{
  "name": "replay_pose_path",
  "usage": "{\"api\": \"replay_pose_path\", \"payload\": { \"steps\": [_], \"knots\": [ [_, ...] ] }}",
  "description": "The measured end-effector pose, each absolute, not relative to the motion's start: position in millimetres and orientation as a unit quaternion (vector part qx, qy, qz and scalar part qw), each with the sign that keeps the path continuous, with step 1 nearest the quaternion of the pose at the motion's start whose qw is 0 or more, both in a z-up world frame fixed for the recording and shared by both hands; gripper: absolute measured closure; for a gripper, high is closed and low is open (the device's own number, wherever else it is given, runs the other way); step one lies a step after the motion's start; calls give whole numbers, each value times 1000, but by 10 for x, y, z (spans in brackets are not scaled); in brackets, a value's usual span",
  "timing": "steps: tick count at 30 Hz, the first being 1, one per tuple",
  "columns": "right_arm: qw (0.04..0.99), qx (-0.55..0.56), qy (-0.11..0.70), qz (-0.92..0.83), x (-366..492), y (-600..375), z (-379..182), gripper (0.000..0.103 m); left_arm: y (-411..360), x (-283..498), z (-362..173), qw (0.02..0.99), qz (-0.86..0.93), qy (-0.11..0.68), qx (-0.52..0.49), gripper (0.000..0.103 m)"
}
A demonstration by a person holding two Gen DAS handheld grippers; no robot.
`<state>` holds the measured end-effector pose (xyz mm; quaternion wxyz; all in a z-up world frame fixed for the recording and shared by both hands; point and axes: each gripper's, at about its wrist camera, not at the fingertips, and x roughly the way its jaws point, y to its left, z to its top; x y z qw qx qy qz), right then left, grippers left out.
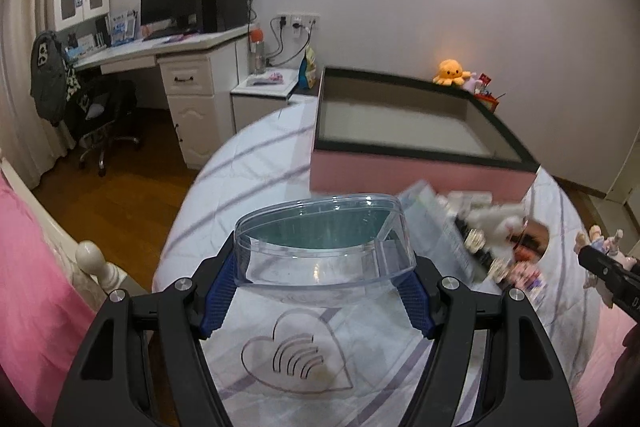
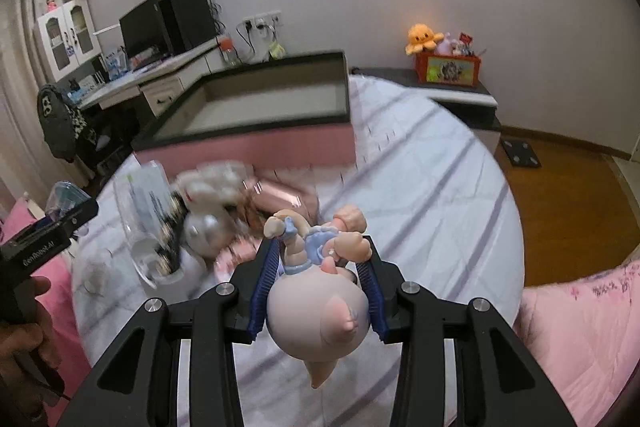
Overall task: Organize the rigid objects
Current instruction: 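Lower goggles and pig into the pink box and open both tools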
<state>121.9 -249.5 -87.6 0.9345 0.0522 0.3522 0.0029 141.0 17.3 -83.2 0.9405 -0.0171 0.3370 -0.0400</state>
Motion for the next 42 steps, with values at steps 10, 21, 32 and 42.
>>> {"api": "replay_pose_path", "payload": {
  "steps": [10, 21, 32, 42],
  "knots": [
    [950, 22, 307, 51, 2079, -2250, -330, 62, -172, 2114, -274, 949, -68, 306, -3, 31],
    [922, 36, 381, 56, 3412, -2311, -719, 62, -716, 3458, -576, 921, -88, 378, 25, 31],
    [888, 7, 457, 45, 3727, -2270, -1052, 53, -833, 3751, -815, 889, -81, 447, 55, 16],
    [918, 49, 392, 25, 3322, -2466, -683, 0, -470, 3239, -304, 930, -67, 362, 18, 0]
  ]
}}
